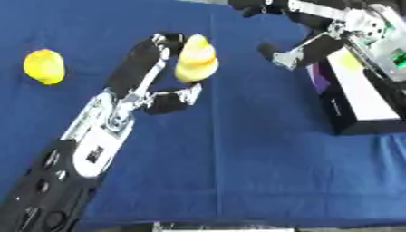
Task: Pick up the objects with one hand, pass them to the other hand, and then place them into the box on the other side of the table.
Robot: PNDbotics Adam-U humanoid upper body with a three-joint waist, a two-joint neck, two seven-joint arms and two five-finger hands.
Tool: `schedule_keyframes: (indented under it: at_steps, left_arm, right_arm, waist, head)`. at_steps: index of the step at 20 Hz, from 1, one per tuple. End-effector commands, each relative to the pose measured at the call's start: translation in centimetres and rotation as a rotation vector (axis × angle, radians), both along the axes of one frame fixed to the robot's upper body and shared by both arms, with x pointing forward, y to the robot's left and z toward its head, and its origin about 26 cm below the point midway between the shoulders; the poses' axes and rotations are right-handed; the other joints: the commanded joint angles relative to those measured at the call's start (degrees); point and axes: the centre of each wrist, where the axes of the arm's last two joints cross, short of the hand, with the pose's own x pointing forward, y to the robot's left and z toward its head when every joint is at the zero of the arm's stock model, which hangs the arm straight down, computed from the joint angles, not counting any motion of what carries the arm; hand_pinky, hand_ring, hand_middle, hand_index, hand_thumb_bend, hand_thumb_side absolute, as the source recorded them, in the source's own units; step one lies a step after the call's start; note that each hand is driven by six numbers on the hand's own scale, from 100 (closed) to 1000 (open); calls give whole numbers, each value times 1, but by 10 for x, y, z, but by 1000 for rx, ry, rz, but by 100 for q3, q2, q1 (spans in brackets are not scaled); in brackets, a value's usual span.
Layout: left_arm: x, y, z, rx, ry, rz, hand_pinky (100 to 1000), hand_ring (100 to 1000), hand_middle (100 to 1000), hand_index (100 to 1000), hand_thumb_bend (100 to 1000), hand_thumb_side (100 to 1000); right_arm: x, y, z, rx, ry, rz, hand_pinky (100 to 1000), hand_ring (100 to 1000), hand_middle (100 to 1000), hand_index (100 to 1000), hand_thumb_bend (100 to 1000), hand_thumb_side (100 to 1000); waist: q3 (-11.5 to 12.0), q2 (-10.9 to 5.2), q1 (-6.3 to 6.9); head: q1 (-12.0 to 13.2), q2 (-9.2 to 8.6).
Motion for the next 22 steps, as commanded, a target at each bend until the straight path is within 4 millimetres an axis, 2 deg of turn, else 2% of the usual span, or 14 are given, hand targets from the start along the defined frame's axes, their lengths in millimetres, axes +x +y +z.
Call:
schedule_keyframes:
  at_steps: [1, 22]
  left_arm:
    - [-6, -10, 14, -9, -39, -44, 736, 571, 505, 558, 100, 215]
    - [-12, -22, 17, -19, -78, -69, 734, 572, 504, 560, 100, 203]
  right_arm:
    - [1, -4, 10, -62, -22, 17, 942, 1000, 1000, 1000, 100, 208]
    - [12, -4, 5, -169, -6, 58, 941, 1000, 1000, 1000, 100, 241]
  waist:
    - [4, 14, -77]
    - [96, 86, -139]
  head:
    - [-37, -96]
    - [-103, -157]
